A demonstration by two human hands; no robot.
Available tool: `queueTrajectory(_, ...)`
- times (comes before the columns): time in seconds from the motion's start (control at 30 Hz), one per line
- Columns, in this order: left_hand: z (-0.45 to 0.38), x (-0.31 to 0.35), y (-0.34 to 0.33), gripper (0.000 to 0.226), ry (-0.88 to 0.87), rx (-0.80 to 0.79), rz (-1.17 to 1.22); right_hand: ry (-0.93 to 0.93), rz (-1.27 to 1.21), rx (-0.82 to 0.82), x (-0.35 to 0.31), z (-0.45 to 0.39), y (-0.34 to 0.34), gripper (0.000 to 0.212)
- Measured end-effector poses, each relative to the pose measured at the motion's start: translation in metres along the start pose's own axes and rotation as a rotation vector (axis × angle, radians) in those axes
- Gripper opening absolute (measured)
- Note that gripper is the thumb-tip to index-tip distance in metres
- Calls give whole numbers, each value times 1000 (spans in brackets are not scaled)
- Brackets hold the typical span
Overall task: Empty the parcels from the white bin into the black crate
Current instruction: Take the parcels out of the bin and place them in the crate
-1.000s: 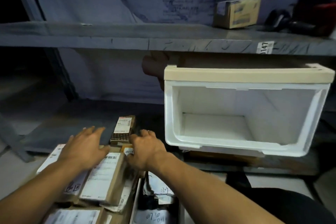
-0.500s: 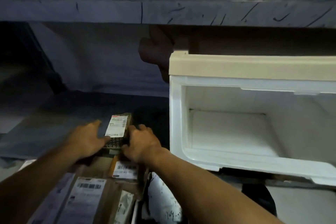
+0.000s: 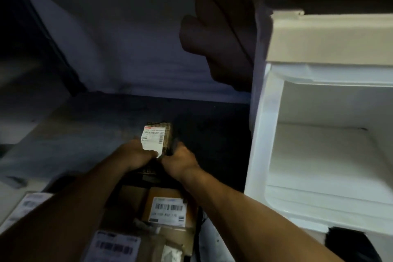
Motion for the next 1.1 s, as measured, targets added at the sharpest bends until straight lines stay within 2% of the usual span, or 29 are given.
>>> queueTrajectory(0.07, -6, -6, -3, 49, 29, -40, 41, -33, -20, -10, 4, -7, -8, 53)
queueTrajectory(0.17, -17, -16, -5, 63, 84, -42, 50, -77, -35, -28, 10, -14, -18, 50)
queueTrajectory(0.33, -24, -24, -12, 41, 121, -64, 47, -115, -69, -74, 16, -26, -26, 45)
queueTrajectory(0.47, -31, -35, -18, 49, 125, -58, 16, -152, -144, -92, 22, -35, -36, 47)
queueTrajectory(0.67, -38, -38, -24, 48, 108, -44, 4, -164, -222, -89, 26, -45, -40, 40)
queueTrajectory(0.8, -42, -39, -25, 45, 101, -33, 25, -154, -261, -107, 29, -48, -41, 45)
queueTrajectory(1.0, -37, -39, -20, 43, 166, -9, 152, -115, -293, -135, 24, -40, -40, 46)
queueTrajectory(1.1, -31, -35, -12, 38, 176, 6, 251, -71, -328, -108, 14, -34, -41, 54)
Point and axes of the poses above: each hand's wrist, its own z-axis away from the middle knuckle, its own y-axis out of the back of the hand, x = y × z, the point moved 2 cm from there along -z, towards the middle knuckle, and after that the axes turned 1 degree about x, right-handed, at the moved point
